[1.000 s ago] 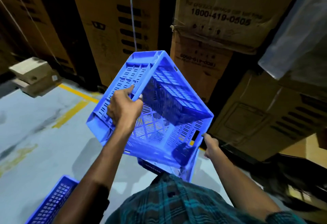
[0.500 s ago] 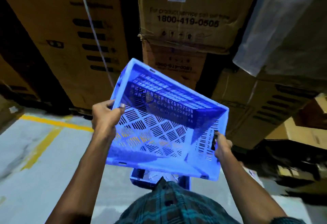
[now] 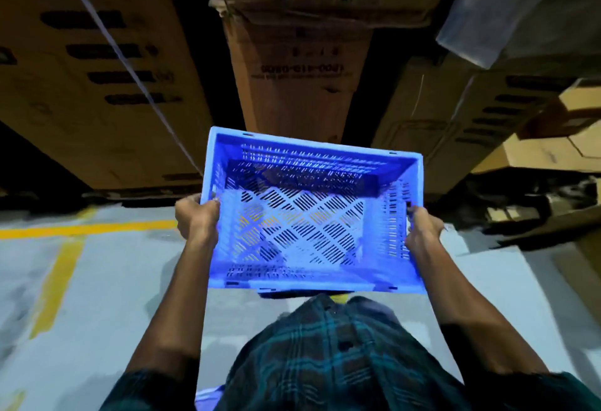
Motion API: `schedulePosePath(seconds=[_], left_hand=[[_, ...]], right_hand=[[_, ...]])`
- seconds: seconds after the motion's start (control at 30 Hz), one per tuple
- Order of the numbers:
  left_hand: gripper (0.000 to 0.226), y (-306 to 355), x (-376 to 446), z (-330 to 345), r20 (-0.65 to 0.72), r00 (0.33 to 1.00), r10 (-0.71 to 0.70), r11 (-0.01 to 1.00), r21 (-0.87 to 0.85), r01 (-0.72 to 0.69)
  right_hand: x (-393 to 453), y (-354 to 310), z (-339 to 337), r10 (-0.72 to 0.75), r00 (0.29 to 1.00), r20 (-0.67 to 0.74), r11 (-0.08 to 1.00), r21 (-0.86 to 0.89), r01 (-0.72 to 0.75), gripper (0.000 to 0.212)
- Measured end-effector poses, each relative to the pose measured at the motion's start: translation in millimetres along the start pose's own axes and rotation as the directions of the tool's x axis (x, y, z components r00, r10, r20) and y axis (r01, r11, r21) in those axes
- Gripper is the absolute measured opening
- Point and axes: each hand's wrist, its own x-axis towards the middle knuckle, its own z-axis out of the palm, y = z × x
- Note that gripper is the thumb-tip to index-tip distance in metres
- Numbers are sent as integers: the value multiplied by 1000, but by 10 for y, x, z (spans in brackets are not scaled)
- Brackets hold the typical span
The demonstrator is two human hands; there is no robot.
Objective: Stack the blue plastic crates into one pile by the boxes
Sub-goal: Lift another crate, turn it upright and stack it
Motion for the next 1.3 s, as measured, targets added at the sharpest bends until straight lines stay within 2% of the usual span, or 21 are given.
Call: schedulePosePath(seconds=[0.13,0.23,0.33,0.5,0.57,0.63,0.77,0.83,0.93,1.07,1.17,1.3], left_hand=[[36,-296,257,198,29,998,-61,987,147,56],[25,-455,378,346,73,993,-95,968,240,75],[27,-700,528,541,92,989,-114,939,334,77],[24,-1141,773,1066,119,983,-138,873,484,63],[27,-1357,938,1340,116,978,-174,834,546,84],[24,-1612,1132,1604,159,965,-209,809,583,79],[12,-2189,1549,2043,208,944,-257,781,620,76],[18,-2380,1694,2258,186,944,-273,786,608,107],[19,-2706,1899,2559,186,944,-274,782,614,106],[16,-3144,2112,2831,162,950,-267,764,636,106],[25,-3369,2185,2971,161,952,-261,746,660,93],[22,-3527,2186,3060,183,969,-166,763,647,9]], right_hand=[[40,226,-20,23,998,60,979,-205,-10,24],[73,331,9,38,989,139,956,-293,4,20],[260,531,13,78,979,188,934,-357,-6,25],[981,1070,68,145,965,219,883,-468,-27,18],[1393,1345,122,139,961,238,863,-506,1,12],[1753,1562,229,106,962,252,832,-552,54,16],[2676,2172,341,41,966,255,760,-636,136,18],[2984,2434,399,18,967,254,704,-690,167,42],[3110,2641,570,-20,958,287,630,-740,235,52],[3311,2911,686,-86,927,366,618,-710,338,67],[3429,3103,705,-86,923,375,613,-710,346,69],[3563,3255,711,-64,922,382,638,-694,332,69]])
